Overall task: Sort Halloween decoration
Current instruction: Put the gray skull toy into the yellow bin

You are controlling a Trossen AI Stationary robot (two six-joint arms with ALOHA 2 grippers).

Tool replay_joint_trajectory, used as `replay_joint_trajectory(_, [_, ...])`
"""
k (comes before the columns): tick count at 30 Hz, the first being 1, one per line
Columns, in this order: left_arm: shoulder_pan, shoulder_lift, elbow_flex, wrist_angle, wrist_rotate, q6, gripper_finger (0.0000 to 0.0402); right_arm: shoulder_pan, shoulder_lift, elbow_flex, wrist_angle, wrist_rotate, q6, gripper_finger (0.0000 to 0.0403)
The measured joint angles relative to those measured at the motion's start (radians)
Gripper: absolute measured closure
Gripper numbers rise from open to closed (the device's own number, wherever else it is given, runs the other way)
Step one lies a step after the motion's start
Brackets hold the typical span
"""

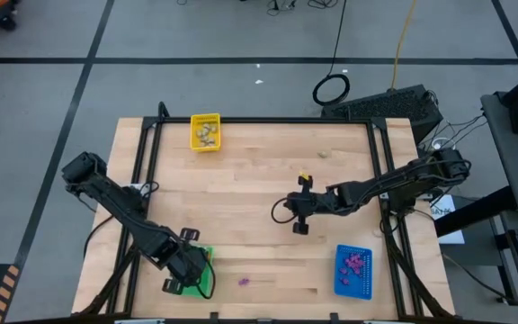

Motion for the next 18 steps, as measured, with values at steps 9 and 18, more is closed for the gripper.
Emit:
replay_joint_trajectory(9, [0.082, -0.001, -0.044, 0.137, 0.031, 0.251, 0.0365, -0.014, -0.122, 0.002, -0.232, 0.189, 0.131, 0.0403])
replay_joint_trajectory(18, [0.197, -0.002, -0.217, 0.514, 0.147, 0.402, 0.0394, -0.211, -0.157, 0.002, -0.483, 0.248, 0.307, 0.0386])
